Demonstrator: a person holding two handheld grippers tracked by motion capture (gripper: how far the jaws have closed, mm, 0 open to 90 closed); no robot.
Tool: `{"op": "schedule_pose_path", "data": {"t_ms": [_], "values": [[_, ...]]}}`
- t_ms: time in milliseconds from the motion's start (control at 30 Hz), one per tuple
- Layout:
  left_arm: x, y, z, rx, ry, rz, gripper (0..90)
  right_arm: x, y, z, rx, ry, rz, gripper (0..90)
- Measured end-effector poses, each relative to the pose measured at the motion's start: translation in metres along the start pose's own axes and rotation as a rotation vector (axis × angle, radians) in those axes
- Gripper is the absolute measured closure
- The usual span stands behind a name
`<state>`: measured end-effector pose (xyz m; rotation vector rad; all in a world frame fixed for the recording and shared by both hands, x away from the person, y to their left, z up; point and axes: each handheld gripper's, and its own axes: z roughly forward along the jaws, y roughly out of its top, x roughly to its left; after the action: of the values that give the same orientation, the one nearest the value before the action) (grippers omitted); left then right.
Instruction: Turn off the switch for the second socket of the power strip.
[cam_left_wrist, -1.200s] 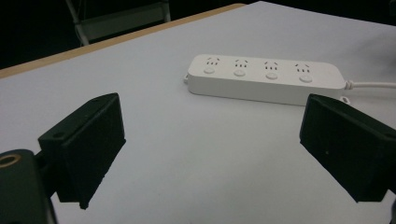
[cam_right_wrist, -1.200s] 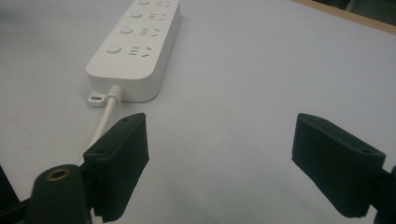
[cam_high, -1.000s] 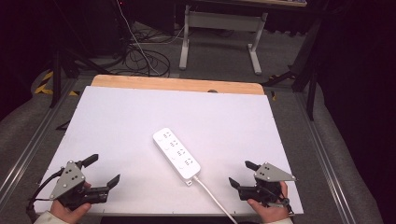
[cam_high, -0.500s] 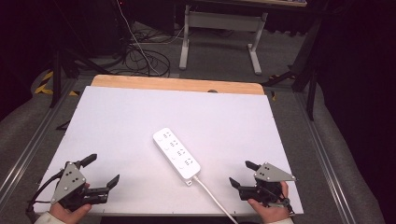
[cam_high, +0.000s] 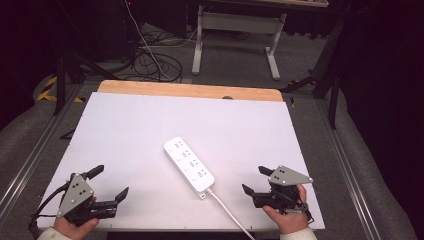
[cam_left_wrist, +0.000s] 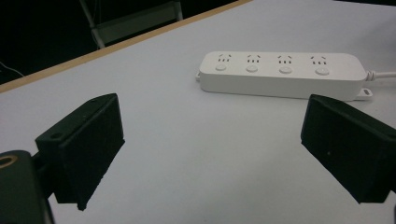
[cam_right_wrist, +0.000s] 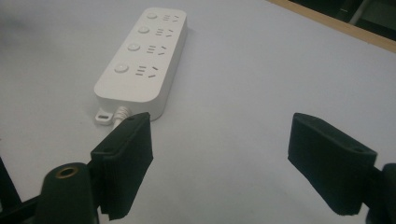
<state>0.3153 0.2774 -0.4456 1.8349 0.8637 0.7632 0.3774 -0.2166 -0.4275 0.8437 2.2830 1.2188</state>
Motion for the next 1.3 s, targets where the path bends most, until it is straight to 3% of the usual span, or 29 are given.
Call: {"op": "schedule_pose_path", "data": {"t_ms": [433,767,1300], "values": [[0.001,-0.001,-0.002,0.002,0.006,-0.003,6.8,0.008,0.035,0.015,0.019,0.053,-0.045,22.9],[0.000,-0.003,-0.008,0.004,0.023,-0.001,7.1,0.018,0.062,0.038,0.035,0.094,-0.096,23.8],[0.000,-0.005,-0.013,0.006,0.047,0.001,7.3,0.027,0.085,0.067,0.053,0.138,-0.133,25.5]]}}
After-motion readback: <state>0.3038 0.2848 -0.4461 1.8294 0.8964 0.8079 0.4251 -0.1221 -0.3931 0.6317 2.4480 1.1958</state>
